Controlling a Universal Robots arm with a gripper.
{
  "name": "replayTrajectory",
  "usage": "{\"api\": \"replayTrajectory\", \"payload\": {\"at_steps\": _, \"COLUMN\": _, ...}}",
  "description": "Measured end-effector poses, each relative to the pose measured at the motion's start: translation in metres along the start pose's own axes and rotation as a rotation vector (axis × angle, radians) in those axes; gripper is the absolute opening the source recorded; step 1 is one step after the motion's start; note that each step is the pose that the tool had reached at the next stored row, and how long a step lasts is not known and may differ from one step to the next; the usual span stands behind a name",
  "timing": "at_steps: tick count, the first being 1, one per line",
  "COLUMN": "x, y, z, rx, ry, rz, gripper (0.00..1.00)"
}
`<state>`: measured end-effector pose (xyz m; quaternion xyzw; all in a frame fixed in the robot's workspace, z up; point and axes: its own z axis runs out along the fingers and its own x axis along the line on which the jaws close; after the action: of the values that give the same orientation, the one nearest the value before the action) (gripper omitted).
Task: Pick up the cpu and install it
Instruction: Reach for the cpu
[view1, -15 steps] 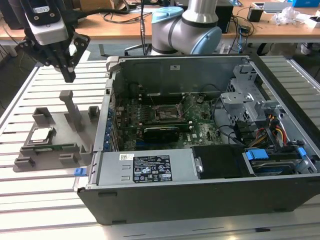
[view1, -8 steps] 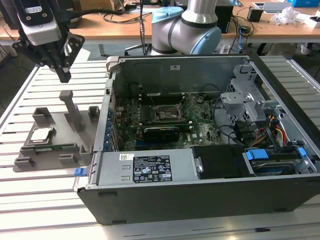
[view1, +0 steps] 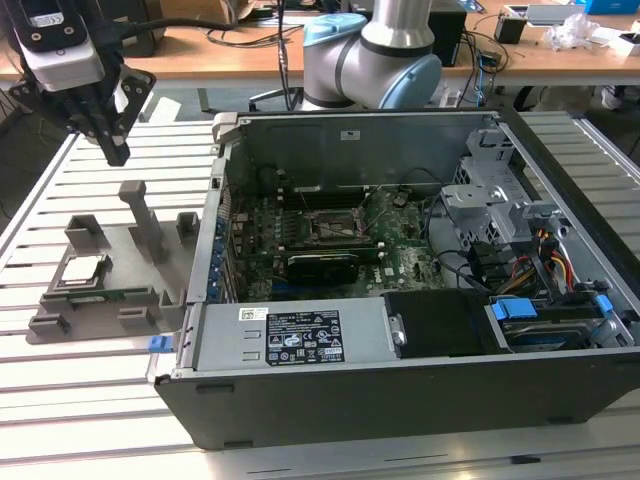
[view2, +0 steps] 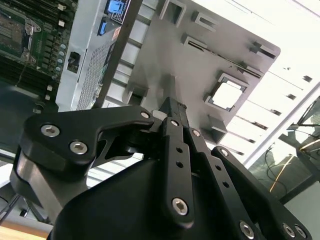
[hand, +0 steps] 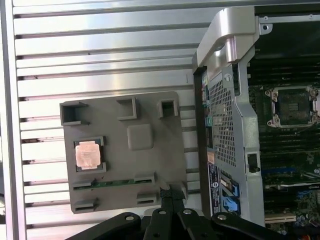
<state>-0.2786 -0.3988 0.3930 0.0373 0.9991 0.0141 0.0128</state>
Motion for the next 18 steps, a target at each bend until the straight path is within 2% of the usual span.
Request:
{"api": "replayTrajectory", "payload": {"at_steps": 4, "x": 0.0054, "y": -0.0004, "z": -0.0001, "rx": 0.0, "ry": 0.0, "rz": 0.0, "gripper": 0.11}}
{"api": "replayTrajectory", "payload": {"at_steps": 14, "x": 0.0284, "y": -0.0021, "z": -0.0005, "rx": 0.0, "ry": 0.0, "rz": 0.0, "gripper": 0.11}}
{"api": "replayTrajectory", "payload": {"at_steps": 18, "x": 0.0341, "y": -0.0026, "z": -0.0006, "rx": 0.0, "ry": 0.0, "rz": 0.0, "gripper": 0.11}}
